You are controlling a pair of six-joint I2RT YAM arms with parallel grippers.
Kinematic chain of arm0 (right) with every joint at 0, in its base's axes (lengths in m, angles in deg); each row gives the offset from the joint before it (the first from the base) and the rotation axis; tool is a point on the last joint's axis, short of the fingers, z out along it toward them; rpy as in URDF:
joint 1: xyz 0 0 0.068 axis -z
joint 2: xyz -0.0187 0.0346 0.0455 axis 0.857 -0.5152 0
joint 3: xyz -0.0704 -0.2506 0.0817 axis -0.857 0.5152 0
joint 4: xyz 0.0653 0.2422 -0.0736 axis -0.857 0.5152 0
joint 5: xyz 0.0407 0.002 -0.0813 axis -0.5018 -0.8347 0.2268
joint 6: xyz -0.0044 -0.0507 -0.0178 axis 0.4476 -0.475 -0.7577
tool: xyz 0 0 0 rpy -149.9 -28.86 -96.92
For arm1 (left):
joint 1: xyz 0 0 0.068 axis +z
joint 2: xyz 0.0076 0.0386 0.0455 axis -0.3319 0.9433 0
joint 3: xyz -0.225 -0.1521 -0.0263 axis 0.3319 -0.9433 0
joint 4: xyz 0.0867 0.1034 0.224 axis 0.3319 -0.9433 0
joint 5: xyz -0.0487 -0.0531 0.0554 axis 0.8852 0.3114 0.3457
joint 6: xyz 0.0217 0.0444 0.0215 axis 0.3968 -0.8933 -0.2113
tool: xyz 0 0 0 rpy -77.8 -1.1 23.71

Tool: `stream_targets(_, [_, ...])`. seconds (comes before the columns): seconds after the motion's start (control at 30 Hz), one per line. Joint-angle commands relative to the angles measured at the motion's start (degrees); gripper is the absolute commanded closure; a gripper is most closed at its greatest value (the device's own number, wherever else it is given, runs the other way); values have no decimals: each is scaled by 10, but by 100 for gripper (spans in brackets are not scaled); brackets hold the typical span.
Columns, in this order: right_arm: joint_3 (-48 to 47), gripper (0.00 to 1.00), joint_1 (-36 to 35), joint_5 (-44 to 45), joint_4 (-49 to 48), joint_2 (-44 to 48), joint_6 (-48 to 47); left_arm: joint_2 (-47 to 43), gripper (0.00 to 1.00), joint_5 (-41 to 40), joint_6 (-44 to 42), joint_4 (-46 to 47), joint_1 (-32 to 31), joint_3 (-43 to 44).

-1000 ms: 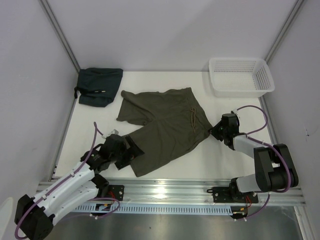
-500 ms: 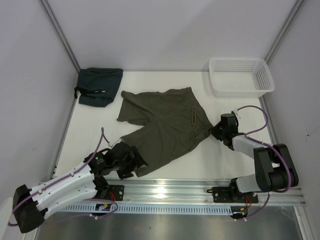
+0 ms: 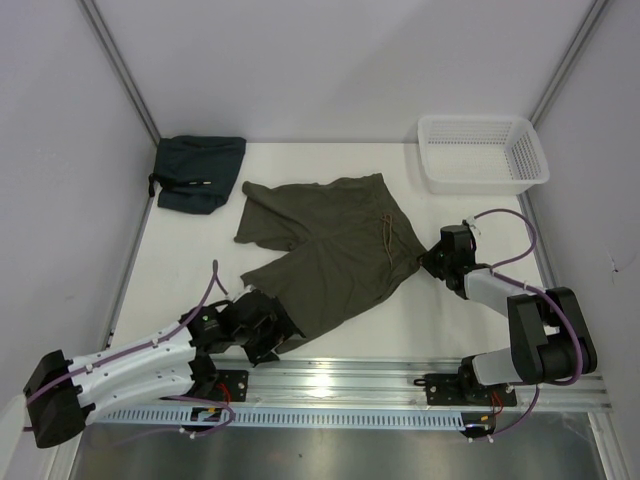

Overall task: Fold and stack the shorts
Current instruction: Fold the shorts

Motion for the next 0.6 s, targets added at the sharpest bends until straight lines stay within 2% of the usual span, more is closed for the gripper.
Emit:
stream_targets(0.0, [-21,100,-2,30,-4,17,2,3,11,4,32,26,-3,-17])
stream_targets(0.23, [-16,100,-3,31,-4,30,7,11,14,-18,68,27,-3,-38])
stream_targets(0.27, [-16,100,-4,30,-3,33,7,9,20,-18,72,31,-3,-44])
stream_targets(0.43, [-15,100,-9,32,0,45,8,-11,36,-54,99,50,1,-64])
stream_targets(0.5, [-14,100,-11,33,2,51,6,-14,47,-55,96,58,11,-71])
stream_targets(0.57, [-12,100,-13,33,2,53,7,-13,51,-55,97,61,15,-78])
